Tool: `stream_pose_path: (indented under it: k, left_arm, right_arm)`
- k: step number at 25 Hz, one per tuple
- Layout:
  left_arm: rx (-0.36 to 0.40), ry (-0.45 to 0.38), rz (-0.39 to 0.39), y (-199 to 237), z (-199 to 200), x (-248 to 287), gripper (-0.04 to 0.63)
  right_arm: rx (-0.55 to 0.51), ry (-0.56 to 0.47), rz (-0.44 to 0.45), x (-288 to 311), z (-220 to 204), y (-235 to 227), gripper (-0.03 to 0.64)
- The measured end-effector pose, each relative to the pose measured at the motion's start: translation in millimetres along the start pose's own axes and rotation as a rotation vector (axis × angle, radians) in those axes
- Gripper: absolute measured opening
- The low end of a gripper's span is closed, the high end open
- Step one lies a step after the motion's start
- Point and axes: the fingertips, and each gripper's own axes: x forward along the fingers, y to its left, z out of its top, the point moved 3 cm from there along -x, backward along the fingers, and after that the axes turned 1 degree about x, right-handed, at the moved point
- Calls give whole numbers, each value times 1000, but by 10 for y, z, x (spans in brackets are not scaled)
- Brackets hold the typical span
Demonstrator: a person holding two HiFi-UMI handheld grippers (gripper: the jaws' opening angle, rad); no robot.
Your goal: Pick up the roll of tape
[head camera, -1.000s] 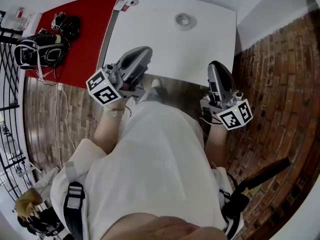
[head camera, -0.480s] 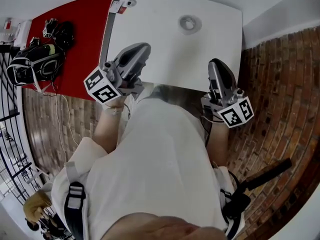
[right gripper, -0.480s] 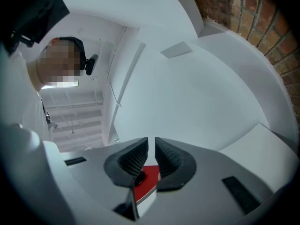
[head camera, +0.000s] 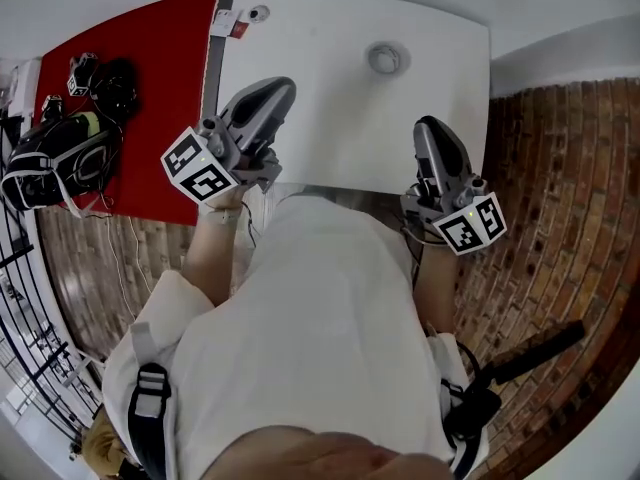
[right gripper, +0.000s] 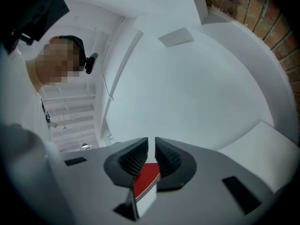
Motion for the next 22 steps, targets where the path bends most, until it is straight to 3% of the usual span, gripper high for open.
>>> stream_pose_path:
  k: [9,22]
  left_arm:
    - [-7,61,-10,569,156,-27,9]
    - [66,234,44,765,-26,273,11]
  right_arm:
    - [22,24,-71,396,-215,-50,60]
    - [81,28,-126,335,-330,-379,60]
